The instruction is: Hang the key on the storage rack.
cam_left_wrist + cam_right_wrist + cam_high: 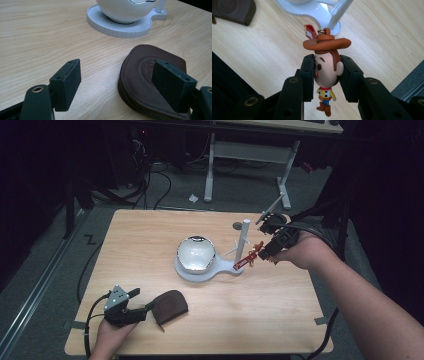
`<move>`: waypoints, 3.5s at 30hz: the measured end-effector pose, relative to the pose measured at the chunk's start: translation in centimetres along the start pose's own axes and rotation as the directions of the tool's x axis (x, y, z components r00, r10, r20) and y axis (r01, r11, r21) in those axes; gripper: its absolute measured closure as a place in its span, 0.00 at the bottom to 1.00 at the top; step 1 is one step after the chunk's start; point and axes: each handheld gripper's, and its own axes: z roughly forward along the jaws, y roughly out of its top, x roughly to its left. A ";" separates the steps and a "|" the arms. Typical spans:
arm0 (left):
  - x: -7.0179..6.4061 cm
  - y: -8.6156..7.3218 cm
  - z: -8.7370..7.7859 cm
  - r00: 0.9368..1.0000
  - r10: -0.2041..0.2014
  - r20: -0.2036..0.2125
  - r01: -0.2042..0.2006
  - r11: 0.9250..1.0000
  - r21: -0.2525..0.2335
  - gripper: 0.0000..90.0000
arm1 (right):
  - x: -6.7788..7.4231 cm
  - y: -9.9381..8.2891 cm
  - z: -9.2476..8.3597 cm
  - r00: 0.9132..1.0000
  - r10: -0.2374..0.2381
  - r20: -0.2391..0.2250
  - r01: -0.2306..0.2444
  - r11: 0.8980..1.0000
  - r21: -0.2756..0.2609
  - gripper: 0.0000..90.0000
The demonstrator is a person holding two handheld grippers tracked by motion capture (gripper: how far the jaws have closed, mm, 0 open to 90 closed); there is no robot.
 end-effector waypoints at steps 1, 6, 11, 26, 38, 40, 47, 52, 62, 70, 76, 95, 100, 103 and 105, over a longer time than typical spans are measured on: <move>0.0 0.0 0.0 1.000 0.001 0.000 -0.001 1.000 -0.001 0.27 | 0.0 0.1 -0.1 1.000 0.004 0.002 -0.004 1.000 0.000 0.75; 0.1 0.0 -0.1 1.000 -0.001 0.002 0.001 1.000 -0.001 0.27 | 0.0 0.7 -0.4 1.000 -0.008 0.002 0.008 1.000 -0.020 0.75; 0.1 0.0 -0.1 1.000 0.000 0.002 0.000 1.000 -0.001 0.27 | -0.1 1.3 -0.7 1.000 -0.011 0.006 0.011 0.999 -0.037 0.74; 0.2 0.0 -0.2 1.000 -0.005 -0.001 0.005 1.000 -0.005 0.27 | -1.7 2.1 -0.9 0.999 0.018 0.045 -0.016 0.998 -0.057 0.74; 0.2 0.0 -0.2 1.000 -0.003 0.000 0.003 1.000 -0.003 0.27 | -2.1 2.4 -0.4 0.998 0.029 0.052 -0.026 0.998 -0.065 0.74; 0.2 0.0 -0.2 1.000 -0.003 0.000 0.003 1.000 -0.003 0.27 | -2.1 2.5 -0.3 0.998 0.030 0.054 -0.027 0.998 -0.064 0.75; 0.2 0.0 -0.2 1.000 -0.003 0.000 0.003 1.000 -0.002 0.27 | -2.1 2.2 0.4 0.998 0.044 0.053 -0.041 0.998 -0.055 0.74; 0.2 0.0 -0.2 1.000 0.000 0.000 0.000 1.000 -0.001 0.27 | -2.3 1.8 1.2 0.998 0.042 0.044 -0.040 0.998 -0.055 0.74; 0.0 0.0 -0.1 1.000 0.006 0.002 -0.006 1.000 0.004 0.27 | -2.4 0.8 2.6 0.998 0.059 0.023 -0.058 0.997 -0.052 0.74; 0.0 0.0 0.0 1.000 0.009 0.005 -0.009 1.000 0.005 0.27 | -2.5 -0.3 4.6 0.997 0.071 -0.006 -0.071 0.995 -0.063 0.74; -0.1 0.0 0.1 1.000 0.008 0.009 -0.008 1.000 0.012 0.27 | -2.4 -1.2 6.4 0.994 0.102 -0.040 -0.106 0.989 -0.099 0.74; -0.4 0.0 0.3 1.000 -0.004 0.011 0.004 1.000 0.024 0.27 | -2.8 -4.5 9.9 0.984 0.165 -0.064 -0.174 0.966 -0.192 0.63; -0.5 0.1 0.3 1.000 -0.011 0.018 0.011 0.999 0.030 0.27 | -2.9 -6.1 10.8 0.981 0.180 -0.067 -0.190 0.960 -0.207 0.62; -0.7 0.1 0.4 1.000 -0.016 0.021 0.015 0.999 0.035 0.27 | -2.8 -7.1 11.4 0.982 0.180 -0.064 -0.190 0.958 -0.213 0.61; -0.8 0.2 0.5 1.000 -0.017 0.024 0.016 0.999 0.037 0.27 | -2.6 -7.8 11.8 0.982 0.178 -0.061 -0.188 0.956 -0.226 0.61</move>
